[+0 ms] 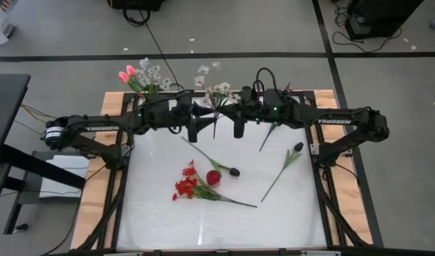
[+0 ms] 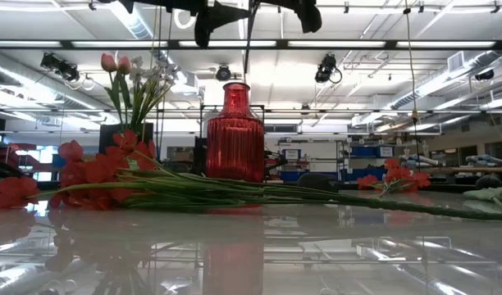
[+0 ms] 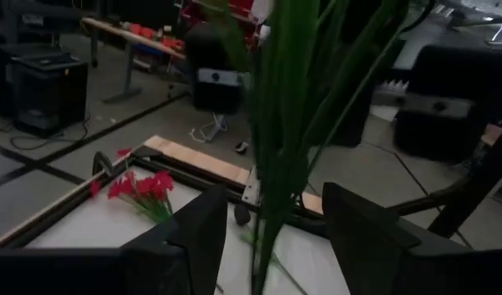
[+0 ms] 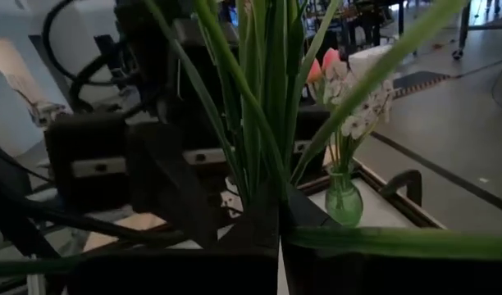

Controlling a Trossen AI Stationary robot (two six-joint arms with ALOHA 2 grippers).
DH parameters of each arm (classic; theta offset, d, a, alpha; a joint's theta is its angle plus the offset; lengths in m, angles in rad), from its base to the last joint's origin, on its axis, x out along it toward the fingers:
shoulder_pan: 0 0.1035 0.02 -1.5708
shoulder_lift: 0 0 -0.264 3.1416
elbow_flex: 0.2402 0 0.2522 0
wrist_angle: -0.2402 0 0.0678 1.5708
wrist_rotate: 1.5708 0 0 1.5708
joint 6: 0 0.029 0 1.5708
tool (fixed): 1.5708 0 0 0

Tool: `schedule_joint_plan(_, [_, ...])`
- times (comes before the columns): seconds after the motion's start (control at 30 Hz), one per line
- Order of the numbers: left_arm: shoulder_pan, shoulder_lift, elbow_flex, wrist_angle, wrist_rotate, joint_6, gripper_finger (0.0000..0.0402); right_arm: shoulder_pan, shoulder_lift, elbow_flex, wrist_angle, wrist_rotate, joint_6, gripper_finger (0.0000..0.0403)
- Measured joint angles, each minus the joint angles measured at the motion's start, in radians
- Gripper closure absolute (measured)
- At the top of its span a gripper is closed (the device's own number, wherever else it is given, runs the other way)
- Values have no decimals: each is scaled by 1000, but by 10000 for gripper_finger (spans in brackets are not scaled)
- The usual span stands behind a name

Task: Sort flowers into vase by color
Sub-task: Put the white flowers into the green flower vase

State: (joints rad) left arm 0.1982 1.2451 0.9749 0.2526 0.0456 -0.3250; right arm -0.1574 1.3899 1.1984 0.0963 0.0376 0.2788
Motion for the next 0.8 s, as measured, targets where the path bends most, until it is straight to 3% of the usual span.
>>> schedule_joint_plan(0.2, [-7, 13, 0, 2, 16, 26, 236, 0, -1, 0, 2, -2, 9, 398])
schedule_joint_plan(0.57, [-5, 47, 0, 39, 18, 55, 365, -2, -2, 0, -4, -5, 16, 397])
schedule_joint_plan(0.63, [-1, 45, 0, 35, 15, 59, 388, -2, -2, 0, -21, -4, 23, 385])
schedule_joint_plan(0.8, [7, 15, -1, 19, -56, 87, 395, -3, -15, 1, -65, 40, 10, 312])
